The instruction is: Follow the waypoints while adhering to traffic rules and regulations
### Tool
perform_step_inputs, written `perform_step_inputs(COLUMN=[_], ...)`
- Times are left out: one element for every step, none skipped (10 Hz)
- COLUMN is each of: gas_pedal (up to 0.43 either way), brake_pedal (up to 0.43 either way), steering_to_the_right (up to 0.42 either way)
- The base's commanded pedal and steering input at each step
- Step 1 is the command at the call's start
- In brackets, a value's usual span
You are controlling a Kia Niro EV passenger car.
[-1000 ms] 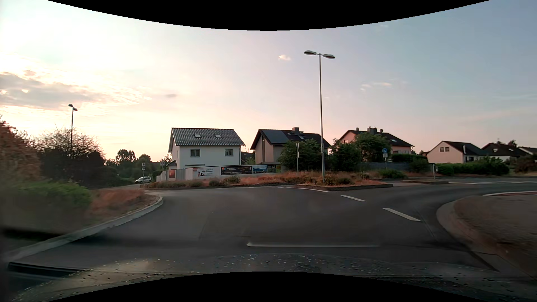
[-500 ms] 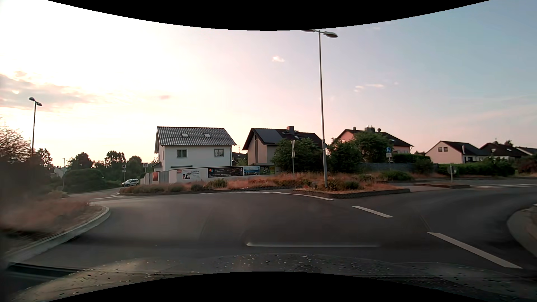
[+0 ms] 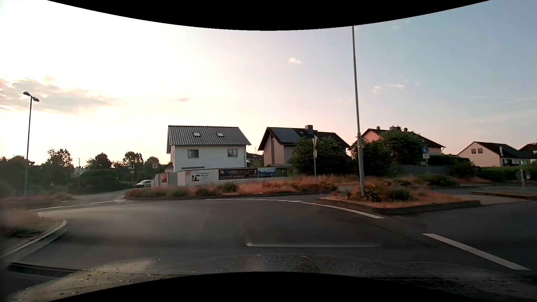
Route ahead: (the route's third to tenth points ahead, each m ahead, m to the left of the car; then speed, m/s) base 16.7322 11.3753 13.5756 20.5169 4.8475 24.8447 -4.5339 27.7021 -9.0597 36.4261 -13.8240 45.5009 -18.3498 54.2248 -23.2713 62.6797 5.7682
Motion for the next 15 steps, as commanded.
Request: perform_step_inputs(gas_pedal=[0.000, 0.000, 0.000, 0.000, 0.000, 0.000, 0.000, 0.000, 0.000, 0.000, 0.000, 0.000, 0.000, 0.000, 0.008], brake_pedal=[0.000, 0.000, 0.000, 0.000, 0.000, 0.000, 0.000, 0.000, 0.000, 0.000, 0.000, 0.000, 0.000, 0.000, 0.000], steering_to_the_right=[-0.218, -0.239, -0.256, -0.273, -0.292, -0.308, -0.318, -0.324, -0.330, -0.335, -0.340, -0.343, -0.344, -0.345, -0.346])
